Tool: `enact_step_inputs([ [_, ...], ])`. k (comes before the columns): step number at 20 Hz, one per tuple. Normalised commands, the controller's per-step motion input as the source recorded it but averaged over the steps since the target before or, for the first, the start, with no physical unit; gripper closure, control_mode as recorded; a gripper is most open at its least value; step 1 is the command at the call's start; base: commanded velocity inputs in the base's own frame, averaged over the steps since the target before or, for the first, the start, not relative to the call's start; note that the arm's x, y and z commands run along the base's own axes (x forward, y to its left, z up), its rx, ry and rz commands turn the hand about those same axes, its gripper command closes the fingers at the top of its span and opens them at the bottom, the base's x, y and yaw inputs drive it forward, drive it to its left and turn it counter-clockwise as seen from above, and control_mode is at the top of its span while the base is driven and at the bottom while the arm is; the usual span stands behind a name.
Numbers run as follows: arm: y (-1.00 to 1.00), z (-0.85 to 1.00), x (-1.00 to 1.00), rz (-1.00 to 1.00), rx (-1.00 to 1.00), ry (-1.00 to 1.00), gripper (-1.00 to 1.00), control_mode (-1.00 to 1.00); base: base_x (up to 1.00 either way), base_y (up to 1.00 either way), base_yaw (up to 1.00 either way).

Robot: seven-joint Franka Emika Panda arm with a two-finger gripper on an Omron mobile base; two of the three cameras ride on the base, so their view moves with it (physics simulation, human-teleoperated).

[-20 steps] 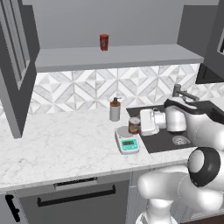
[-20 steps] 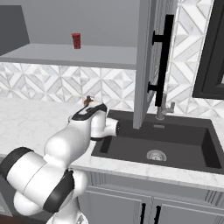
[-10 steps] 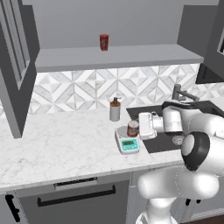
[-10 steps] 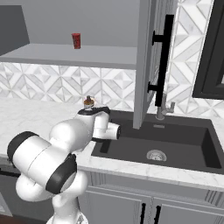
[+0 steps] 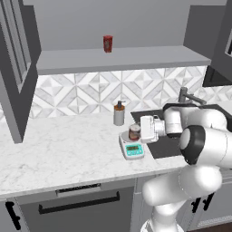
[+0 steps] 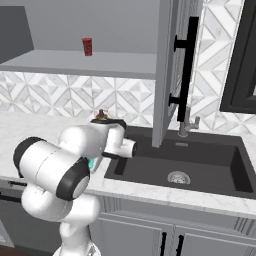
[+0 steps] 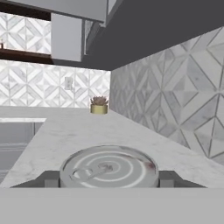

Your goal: Pick the canned food and place it on the digital scale for weighing, and close the cabinet.

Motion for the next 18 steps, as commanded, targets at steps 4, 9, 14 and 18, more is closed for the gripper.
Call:
enact_step_inputs([
  [4, 0.09, -0.05, 0.30, 0.00, 0.00, 0.00, 1.00, -1.00, 0.00, 0.00, 0.00],
  [9, 0.00, -0.27, 0.15, 0.00, 0.00, 0.00, 1.00, -1.00, 0.00, 0.00, 0.00],
  [14, 0.00, -0.28, 0.13, 0.00, 0.00, 0.00, 1.00, -1.00, 0.00, 0.00, 0.00],
  [18, 0.00, -0.01, 0.19, 0.00, 0.00, 0.00, 1.00, -1.00, 0.00, 0.00, 0.00],
])
